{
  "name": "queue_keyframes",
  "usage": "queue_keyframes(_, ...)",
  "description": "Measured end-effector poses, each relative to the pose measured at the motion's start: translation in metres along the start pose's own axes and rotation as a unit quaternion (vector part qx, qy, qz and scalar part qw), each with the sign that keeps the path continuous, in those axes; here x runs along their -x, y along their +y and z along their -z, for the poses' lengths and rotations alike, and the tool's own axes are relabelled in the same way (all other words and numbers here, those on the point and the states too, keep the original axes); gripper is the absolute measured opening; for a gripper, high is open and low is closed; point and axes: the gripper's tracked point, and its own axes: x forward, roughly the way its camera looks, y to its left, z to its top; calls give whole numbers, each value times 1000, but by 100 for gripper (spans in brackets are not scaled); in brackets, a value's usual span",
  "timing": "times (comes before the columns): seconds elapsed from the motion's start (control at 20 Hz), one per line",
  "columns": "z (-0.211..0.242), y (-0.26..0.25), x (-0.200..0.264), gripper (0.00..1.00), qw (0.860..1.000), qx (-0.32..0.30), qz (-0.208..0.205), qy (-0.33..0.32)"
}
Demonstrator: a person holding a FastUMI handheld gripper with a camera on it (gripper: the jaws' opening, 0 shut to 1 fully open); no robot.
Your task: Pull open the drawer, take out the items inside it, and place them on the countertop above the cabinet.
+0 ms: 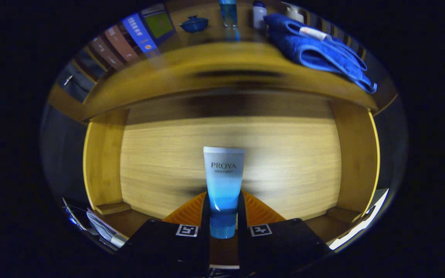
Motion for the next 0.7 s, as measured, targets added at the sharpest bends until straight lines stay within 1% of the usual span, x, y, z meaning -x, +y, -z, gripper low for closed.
queue_keyframes(0.15,-14,2,14,34,1000,3,-19,-24)
queue_keyframes(0.35,-49,6,41,34,998,4,-36,-57)
queue_keyframes(0.5,-84,13,58,34,997,6,-31,-71)
queue_keyframes(0.7,-133,13,49,33,997,7,-11,-75)
